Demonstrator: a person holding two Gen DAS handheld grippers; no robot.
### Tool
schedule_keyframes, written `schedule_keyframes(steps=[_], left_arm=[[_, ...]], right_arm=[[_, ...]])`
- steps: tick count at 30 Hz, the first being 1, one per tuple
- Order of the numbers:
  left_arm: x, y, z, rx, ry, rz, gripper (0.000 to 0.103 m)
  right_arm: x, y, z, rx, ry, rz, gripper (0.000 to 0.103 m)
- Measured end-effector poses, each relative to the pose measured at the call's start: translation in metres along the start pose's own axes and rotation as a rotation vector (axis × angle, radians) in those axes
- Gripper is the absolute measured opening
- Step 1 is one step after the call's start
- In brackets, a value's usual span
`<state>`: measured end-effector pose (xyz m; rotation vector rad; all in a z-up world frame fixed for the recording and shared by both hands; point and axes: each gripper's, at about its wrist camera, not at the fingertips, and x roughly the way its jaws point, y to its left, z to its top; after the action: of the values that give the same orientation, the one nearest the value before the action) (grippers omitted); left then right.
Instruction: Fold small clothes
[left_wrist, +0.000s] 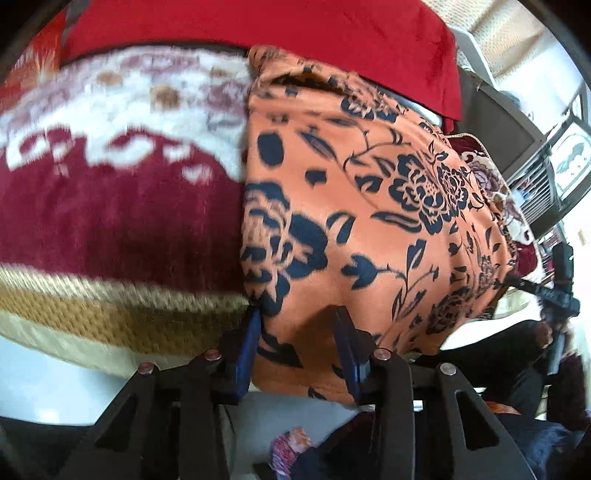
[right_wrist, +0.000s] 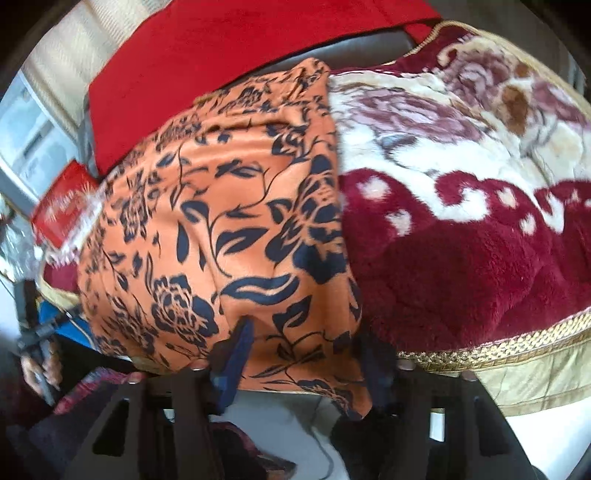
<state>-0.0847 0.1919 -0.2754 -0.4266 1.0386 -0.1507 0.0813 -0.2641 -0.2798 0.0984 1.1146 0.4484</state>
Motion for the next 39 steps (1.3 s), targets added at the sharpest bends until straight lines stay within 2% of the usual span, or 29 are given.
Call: schedule_keyframes(steps=[2, 3, 6, 8, 10, 11, 12, 13, 14, 15, 18, 20, 24, 29, 32, 34, 37, 39], left_arm=[[0.006, 0.007, -0.004, -0.037, 0.041, -0.006, 0.044], [0.011, 0.011, -0.006, -0.060, 0.066, 0.011, 0.050], [0.017, 0.016, -0.006, -0.091, 0.087, 0.001, 0.050], [0.017, 0.010, -0.006, -0.056, 0.081, -0.017, 0.049], [0.020, -0.003, -0.008, 0.009, 0.087, -0.010, 0.039], [0.022, -0.006, -0.009, 0.027, 0.095, -0.009, 0.020], [0.024, -0.009, -0.009, 0.041, 0.103, -0.006, 0.007], [0.024, -0.010, -0.009, 0.043, 0.100, -0.009, 0.006], [0.021, -0.010, -0.008, 0.037, 0.089, -0.028, 0.004], [0.018, -0.010, -0.007, 0.033, 0.079, -0.046, 0.003], [-0.007, -0.017, -0.001, 0.050, 0.026, -0.134, 0.003], [-0.029, -0.026, 0.008, 0.074, -0.018, -0.194, 0.003], [-0.078, -0.042, 0.051, 0.128, -0.141, -0.269, 0.003], [-0.102, -0.038, 0.131, 0.087, -0.265, -0.313, 0.003], [-0.100, -0.023, 0.188, 0.038, -0.329, -0.281, 0.003], [-0.091, -0.009, 0.224, -0.010, -0.350, -0.254, 0.002], [-0.055, 0.021, 0.283, -0.116, -0.367, -0.190, 0.002], [-0.016, 0.044, 0.317, -0.192, -0.336, -0.111, 0.002]], right_arm=[[-0.001, 0.000, 0.000, 0.000, 0.009, 0.006, 0.054], [-0.002, -0.001, 0.000, 0.006, 0.013, 0.008, 0.054], [-0.002, -0.008, 0.000, 0.023, 0.027, -0.002, 0.057], [0.001, -0.011, -0.001, 0.028, 0.041, 0.009, 0.061], [0.008, -0.007, -0.002, 0.000, 0.063, -0.007, 0.063], [0.012, -0.002, -0.003, -0.035, 0.073, -0.027, 0.062], [0.014, 0.002, -0.004, -0.060, 0.075, -0.046, 0.061], [0.014, 0.008, -0.005, -0.087, 0.074, -0.066, 0.051], [0.014, 0.011, -0.005, -0.102, 0.079, -0.059, 0.018], [0.014, 0.014, -0.006, -0.105, 0.090, -0.046, 0.009], [0.004, 0.026, -0.005, -0.125, 0.077, -0.007, 0.008], [-0.015, 0.035, 0.000, -0.125, 0.041, 0.089, 0.008], [-0.058, 0.057, 0.025, -0.136, -0.081, 0.282, 0.008], [-0.085, 0.068, 0.086, -0.077, -0.221, 0.442, 0.008], [-0.082, 0.055, 0.137, 0.018, -0.317, 0.456, 0.008], [-0.071, 0.032, 0.172, 0.140, -0.365, 0.468, 0.008], [-0.038, -0.001, 0.216, 0.330, -0.413, 0.437, 0.008], [0.001, -0.036, 0.237, 0.509, -0.405, 0.428, 0.008]])
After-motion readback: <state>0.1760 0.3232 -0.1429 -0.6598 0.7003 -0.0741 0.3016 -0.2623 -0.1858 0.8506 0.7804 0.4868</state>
